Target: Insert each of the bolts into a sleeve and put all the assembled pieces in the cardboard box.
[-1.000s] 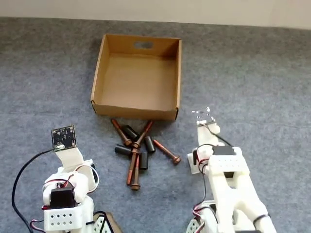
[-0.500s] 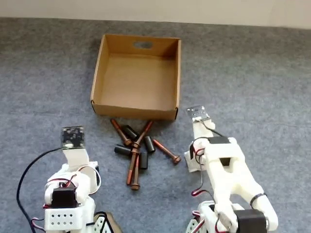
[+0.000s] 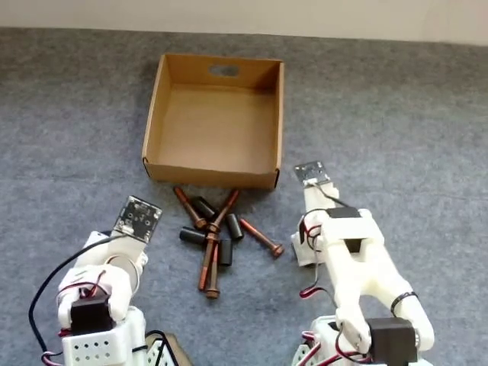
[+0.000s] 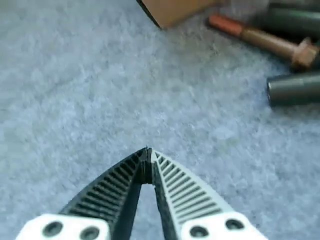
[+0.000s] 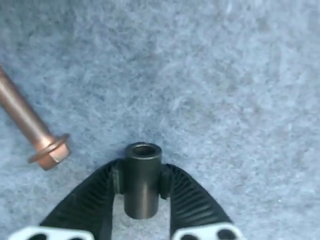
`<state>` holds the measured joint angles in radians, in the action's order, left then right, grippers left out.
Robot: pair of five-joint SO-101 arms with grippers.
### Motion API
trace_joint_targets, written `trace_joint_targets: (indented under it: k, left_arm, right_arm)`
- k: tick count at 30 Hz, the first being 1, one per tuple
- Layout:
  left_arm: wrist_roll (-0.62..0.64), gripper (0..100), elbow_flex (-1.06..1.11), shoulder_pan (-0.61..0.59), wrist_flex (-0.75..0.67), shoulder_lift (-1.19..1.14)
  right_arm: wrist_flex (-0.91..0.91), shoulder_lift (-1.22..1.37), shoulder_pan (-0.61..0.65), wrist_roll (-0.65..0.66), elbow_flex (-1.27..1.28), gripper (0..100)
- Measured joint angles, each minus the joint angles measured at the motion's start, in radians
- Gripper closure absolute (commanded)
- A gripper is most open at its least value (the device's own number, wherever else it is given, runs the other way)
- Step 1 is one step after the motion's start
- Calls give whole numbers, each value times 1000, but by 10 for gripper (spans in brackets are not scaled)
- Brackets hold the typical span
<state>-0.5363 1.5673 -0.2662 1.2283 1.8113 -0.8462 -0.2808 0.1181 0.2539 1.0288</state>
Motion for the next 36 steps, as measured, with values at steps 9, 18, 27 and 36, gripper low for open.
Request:
trace_joint_targets:
  k: [9,18,27,36]
  left_arm:
    - [95,829,-187,0,-61,0]
    - [95,829,-328,0,-75,-307]
    - [115,826,-503,95,-112,-973]
    - [359,825,-598,463,-124,-1155]
  right_arm:
    - [-86,5,0,0,-78,993]
    - [-120,5,2,-83,-170,993]
    - [-104,-86,35,-109,-167,993]
    - [-95,-496,71,-227,20,993]
